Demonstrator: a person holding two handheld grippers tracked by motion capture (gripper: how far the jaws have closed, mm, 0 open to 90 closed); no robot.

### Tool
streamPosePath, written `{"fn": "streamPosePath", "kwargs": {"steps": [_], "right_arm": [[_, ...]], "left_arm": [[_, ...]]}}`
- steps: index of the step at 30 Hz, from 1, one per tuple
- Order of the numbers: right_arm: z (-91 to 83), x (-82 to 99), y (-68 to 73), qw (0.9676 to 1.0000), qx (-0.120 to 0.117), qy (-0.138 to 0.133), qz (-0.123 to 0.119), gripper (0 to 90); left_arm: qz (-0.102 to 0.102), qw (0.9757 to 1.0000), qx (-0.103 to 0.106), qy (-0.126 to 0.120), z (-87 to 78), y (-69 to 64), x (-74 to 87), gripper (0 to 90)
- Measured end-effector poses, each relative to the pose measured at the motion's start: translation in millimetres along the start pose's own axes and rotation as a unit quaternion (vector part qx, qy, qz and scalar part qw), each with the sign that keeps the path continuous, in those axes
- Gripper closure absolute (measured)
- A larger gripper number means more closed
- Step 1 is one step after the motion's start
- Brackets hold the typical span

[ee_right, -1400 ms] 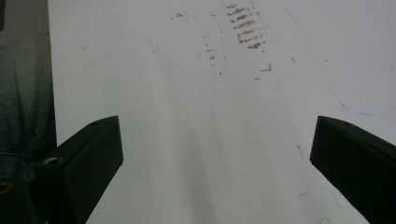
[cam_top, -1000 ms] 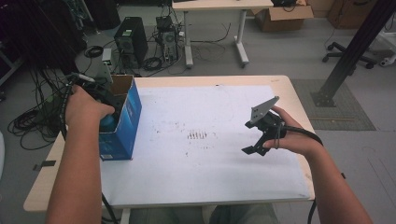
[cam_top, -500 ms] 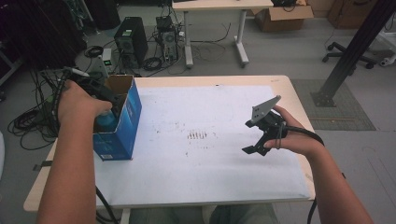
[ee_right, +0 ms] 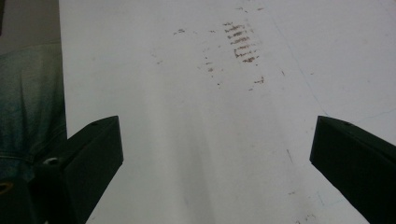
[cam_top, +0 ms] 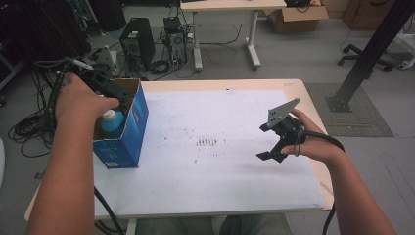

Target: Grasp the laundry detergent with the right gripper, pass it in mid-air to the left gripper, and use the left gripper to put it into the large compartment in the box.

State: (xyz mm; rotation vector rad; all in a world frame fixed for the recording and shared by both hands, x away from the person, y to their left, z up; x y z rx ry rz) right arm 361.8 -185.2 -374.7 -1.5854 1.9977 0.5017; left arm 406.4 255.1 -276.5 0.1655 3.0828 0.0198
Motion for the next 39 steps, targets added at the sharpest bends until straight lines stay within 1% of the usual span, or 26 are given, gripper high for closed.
{"fn": "streamPosePath", "kwargs": {"steps": [3, 6, 7, 8, 9, 10, 11, 13, 15, 17, 20, 22, 23, 25, 26, 28, 29, 30, 31, 32, 33, 34, 35, 36, 37, 39], "right_arm": [[-2.7, -0.4, -1.1, 1.0, 0.001, -0.001, -0.001, 2.8], [-5.9, -1.7, -2.7, 1.0, 0.004, 0.001, -0.004, 2.8], [-7.0, -2.3, -3.1, 1.0, 0.005, 0.002, -0.004, 2.8], [-8.4, -3.4, -3.6, 1.0, 0.006, 0.002, -0.004, 2.8], [-10.5, -4.9, -4.2, 0.9999, 0.007, 0.005, -0.006, 2.8], [-11.6, -6.0, -4.7, 0.9999, 0.008, 0.006, -0.008, 2.8], [-13.2, -7.8, -5.0, 0.9999, 0.009, 0.005, -0.009, 2.8], [-16.0, -11.0, -5.7, 0.9998, 0.011, 0.007, -0.012, 2.8], [-18.0, -13.8, -6.2, 0.9998, 0.014, 0.01, -0.014, 2.8], [-19.5, -16.5, -6.2, 0.9997, 0.014, 0.012, -0.015, 2.8], [-21.4, -19.7, -5.7, 0.9996, 0.015, 0.017, -0.017, 2.8], [-23.0, -21.8, -5.1, 0.9995, 0.014, 0.021, -0.02, 2.9], [-23.7, -22.8, -4.9, 0.9994, 0.015, 0.023, -0.021, 2.8], [-25.5, -24.7, -4.1, 0.9992, 0.015, 0.03, -0.024, 3.0], [-26.2, -25.7, -3.7, 0.999, 0.014, 0.033, -0.026, 2.9], [-28.2, -27.4, -3.0, 0.9987, 0.015, 0.041, -0.026, 3.0], [-29.4, -28.3, -3.1, 0.9984, 0.017, 0.046, -0.027, 2.9], [-30.1, -28.8, -3.2, 0.9983, 0.018, 0.048, -0.028, 2.9], [-31.3, -29.5, -3.1, 0.998, 0.018, 0.053, -0.029, 3.0], [-32.4, -30.2, -3.2, 0.9978, 0.018, 0.056, -0.032, 3.0], [-34.0, -30.9, -3.4, 0.9975, 0.019, 0.061, -0.032, 3.0], [-35.1, -31.4, -3.6, 0.9973, 0.02, 0.063, -0.031, 3.0], [-36.1, -32.2, -4.2, 0.9972, 0.02, 0.063, -0.034, 3.0], [-37.9, -32.9, -4.2, 0.997, 0.021, 0.067, -0.032, 3.0], [-38.7, -33.5, -4.5, 0.9969, 0.021, 0.068, -0.033, 3.0], [-39.8, -34.5, -4.9, 0.9966, 0.021, 0.07, -0.037, 3.0]], "left_arm": [[0.016, 0.9998, -0.004, -0.011, -13.5, -7.7, -1.7, 0.2], [0.048, 0.9982, -0.005, -0.035, -29.8, -18.2, -5.0, 0.2], [0.067, 0.9969, -0.008, -0.041, -35.0, -22.6, -5.7, 0.2], [0.091, 0.9944, -0.017, -0.05, -41.6, -27.8, -6.5, 0.2], [0.104, 0.9928, -0.021, -0.055, -45.7, -31.2, -7.1, 0.2], [0.124, 0.9901, -0.025, -0.061, -50.8, -36.4, -7.5, 0.2], [0.145, 0.9866, -0.029, -0.069, -55.5, -42.3, -8.0, 0.2], [0.176, 0.9811, -0.023, -0.077, -63.4, -55.0, -8.1, 0.2], [0.21, 0.9741, -0.025, -0.079, -69.6, -66.5, -7.6, 0.3], [0.235, 0.9684, -0.022, -0.082, -74.4, -77.4, -6.8, 0.2], [0.274, 0.9584, -0.014, -0.08, -78.2, -91.3, -4.4, 0.2], [0.297, 0.9517, -0.002, -0.078, -78.6, -100.0, -2.4, 0.2], [0.315, 0.946, -0.002, -0.078, -78.6, -104.7, -0.8, 0.2], [0.336, 0.9392, 0.003, -0.073, -77.8, -110.9, 2.2, 0.2], [0.351, 0.9335, 0.003, -0.073, -77.5, -114.3, 3.6, 0.2], [0.383, 0.9211, 0.001, -0.069, -76.4, -120.6, 7.0, 0.2], [0.393, 0.9172, 0.0, -0.067, -75.9, -122.6, 8.4, 0.2], [0.407, 0.911, -0.004, -0.066, -75.4, -125.1, 9.9, 0.2], [0.428, 0.9012, -0.009, -0.069, -74.9, -128.1, 11.1, 0.2], [0.447, 0.892, -0.005, -0.07, -73.5, -132.2, 13.1, 0.2], [0.453, 0.8888, -0.003, -0.069, -72.6, -133.9, 14.0, 0.2], [0.463, 0.8839, -0.002, -0.066, -71.5, -136.2, 15.2, 0.2], [0.474, 0.8781, 0.0, -0.064, -70.1, -138.7, 16.4, 0.2], [0.477, 0.8769, 0.001, -0.061, -69.2, -139.9, 17.2, 0.2], [0.484, 0.8731, 0.002, -0.057, -68.0, -141.5, 18.2, 0.2], [0.501, 0.8637, 0.003, -0.053, -65.6, -145.0, 19.9, 0.2]]}}
Point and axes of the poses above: each handheld gripper's, and its own axes: z roughly forward along the jaws, x roughly out of its underside, y roughly to its left, the point moved 6 cm from there along z, roughly forward along the jaws
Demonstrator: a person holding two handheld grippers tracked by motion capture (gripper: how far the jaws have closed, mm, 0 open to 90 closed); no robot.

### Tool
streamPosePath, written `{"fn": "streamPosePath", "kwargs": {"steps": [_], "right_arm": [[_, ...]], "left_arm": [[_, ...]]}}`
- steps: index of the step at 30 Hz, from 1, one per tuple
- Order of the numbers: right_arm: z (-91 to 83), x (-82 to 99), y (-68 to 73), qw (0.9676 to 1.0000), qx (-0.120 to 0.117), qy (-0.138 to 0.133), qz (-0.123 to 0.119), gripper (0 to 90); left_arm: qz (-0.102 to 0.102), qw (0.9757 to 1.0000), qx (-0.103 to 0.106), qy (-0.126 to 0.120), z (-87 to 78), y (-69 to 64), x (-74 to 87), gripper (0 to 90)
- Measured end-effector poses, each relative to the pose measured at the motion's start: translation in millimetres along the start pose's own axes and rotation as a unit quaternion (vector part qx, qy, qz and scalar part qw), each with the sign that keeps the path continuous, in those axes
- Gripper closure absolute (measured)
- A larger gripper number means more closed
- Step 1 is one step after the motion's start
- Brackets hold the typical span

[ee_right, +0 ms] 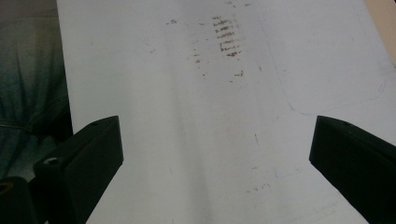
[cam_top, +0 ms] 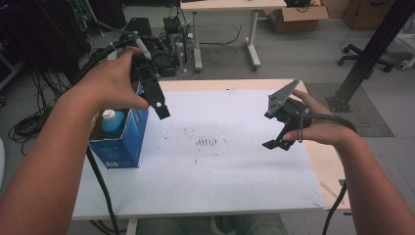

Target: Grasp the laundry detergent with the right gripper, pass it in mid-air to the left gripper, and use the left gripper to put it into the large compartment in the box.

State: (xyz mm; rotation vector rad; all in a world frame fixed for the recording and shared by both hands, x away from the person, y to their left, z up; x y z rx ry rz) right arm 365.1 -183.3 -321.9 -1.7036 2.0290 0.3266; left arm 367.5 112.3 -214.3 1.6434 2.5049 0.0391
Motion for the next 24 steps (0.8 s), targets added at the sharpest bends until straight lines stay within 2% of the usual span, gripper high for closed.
{"fn": "streamPosePath", "kwargs": {"steps": [2, 4, 6, 9, 12, 16, 20, 24], "right_arm": [[-0.4, 0.0, 0.2, 1.0, -0.001, 0.006, -0.002, 3.0], [0.0, 0.0, 0.0, 0.9999, -0.003, 0.009, -0.006, 3.0], [0.7, 0.1, -0.4, 0.9998, -0.007, 0.014, -0.011, 3.0], [2.7, 0.7, -3.5, 0.9995, -0.01, 0.024, -0.016, 3.0], [5.1, 1.6, -6.6, 0.9991, -0.013, 0.035, -0.022, 3.2], [8.7, 3.3, -9.5, 0.9983, -0.019, 0.048, -0.027, 3.2], [15.8, 5.2, -11.5, 0.9973, -0.023, 0.063, -0.032, 3.3], [24.5, 7.3, -12.2, 0.9957, -0.029, 0.08, -0.035, 3.5]], "left_arm": [[0.025, 0.9997, 0.005, 0.003, 3.1, -4.5, -2.4, 0.2], [0.06, 0.9981, 0.011, 0.011, 7.2, -9.8, -4.8, 0.2], [0.097, 0.995, 0.015, 0.014, 12.7, -15.9, -7.7, 0.2], [0.135, 0.9901, 0.019, 0.03, 22.6, -22.4, -11.6, 0.2], [0.154, 0.9866, 0.02, 0.05, 36.4, -25.2, -16.1, 0.2], [0.168, 0.9836, 0.02, 0.063, 49.5, -27.8, -21.3, 0.2], [0.174, 0.9824, 0.024, 0.065, 59.1, -28.5, -25.8, 0.2], [0.176, 0.9818, 0.016, 0.069, 64.0, -27.1, -28.9, 0.2]]}}
Point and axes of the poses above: each handheld gripper's, and its own axes: z roughly forward along the jaws, x roughly out of its underside, y roughly to its left, the point moved 6 cm from there along z, roughly forward along the jaws
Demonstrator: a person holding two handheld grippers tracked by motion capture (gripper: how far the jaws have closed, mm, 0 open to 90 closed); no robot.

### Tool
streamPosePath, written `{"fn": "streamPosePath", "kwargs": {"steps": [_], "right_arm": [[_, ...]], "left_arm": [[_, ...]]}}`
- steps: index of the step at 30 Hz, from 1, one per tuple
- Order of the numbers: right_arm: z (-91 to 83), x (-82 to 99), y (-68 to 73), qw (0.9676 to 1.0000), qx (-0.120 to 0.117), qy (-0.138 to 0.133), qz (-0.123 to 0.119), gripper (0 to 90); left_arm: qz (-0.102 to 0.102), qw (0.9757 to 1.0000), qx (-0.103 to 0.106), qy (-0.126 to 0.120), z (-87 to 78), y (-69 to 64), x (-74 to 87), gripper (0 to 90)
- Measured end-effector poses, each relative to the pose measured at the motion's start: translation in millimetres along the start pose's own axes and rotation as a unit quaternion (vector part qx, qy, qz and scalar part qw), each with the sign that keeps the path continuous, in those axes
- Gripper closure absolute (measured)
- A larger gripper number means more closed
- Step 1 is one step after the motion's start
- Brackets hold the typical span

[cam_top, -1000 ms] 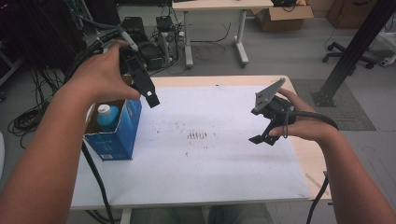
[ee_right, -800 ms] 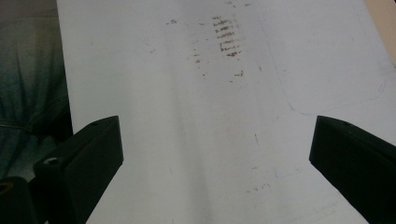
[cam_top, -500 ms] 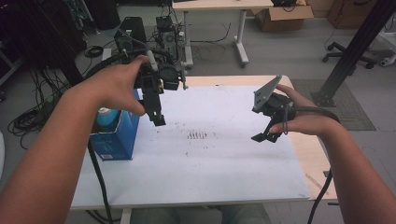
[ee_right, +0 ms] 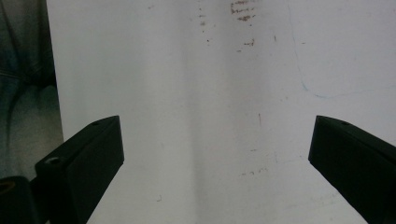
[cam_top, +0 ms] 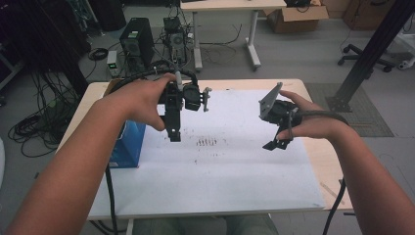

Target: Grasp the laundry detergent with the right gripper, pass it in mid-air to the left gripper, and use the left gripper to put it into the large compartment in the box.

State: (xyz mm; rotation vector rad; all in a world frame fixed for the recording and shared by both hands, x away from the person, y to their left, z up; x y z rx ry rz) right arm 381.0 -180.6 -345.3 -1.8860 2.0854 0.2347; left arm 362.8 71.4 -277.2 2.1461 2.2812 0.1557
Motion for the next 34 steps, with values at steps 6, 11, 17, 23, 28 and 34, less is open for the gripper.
{"fn": "streamPosePath", "kwargs": {"steps": [6, 11, 17, 23, 28, 34], "right_arm": [[5.3, -1.9, -1.4, 0.9999, -0.005, 0.009, -0.002, 3.6], [5.7, -3.8, -0.1, 1.0, -0.005, 0.006, -0.003, 3.6], [6.7, -4.9, 0.1, 1.0, -0.007, 0.006, -0.002, 3.7], [7.4, -6.3, 0.1, 1.0, -0.007, 0.004, -0.003, 3.7], [7.6, -7.8, 0.2, 1.0, -0.007, 0.004, -0.003, 3.7], [6.7, -9.3, 1.1, 1.0, -0.006, 0.003, -0.004, 3.7]], "left_arm": [[-0.002, 1.0, 0.0, -0.001, 4.2, -0.4, -2.6, 0.2], [-0.003, 1.0, 0.0, -0.005, 4.5, 0.0, -3.2, 0.2], [-0.003, 1.0, -0.001, -0.006, 4.4, -0.6, -2.3, 0.2], [-0.006, 1.0, 0.001, -0.008, 5.5, -0.6, -1.1, 0.2], [-0.005, 1.0, 0.003, -0.008, 6.9, -1.4, -0.2, 0.2], [-0.008, 0.9999, 0.002, -0.007, 6.8, -2.9, 1.3, 0.2]]}}
Point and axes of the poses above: each handheld gripper's, and its own axes: z roughly forward along the jaws, x roughly out of its underside, y roughly to its left, the point moved 6 cm from there along z, roughly forward along the jaws
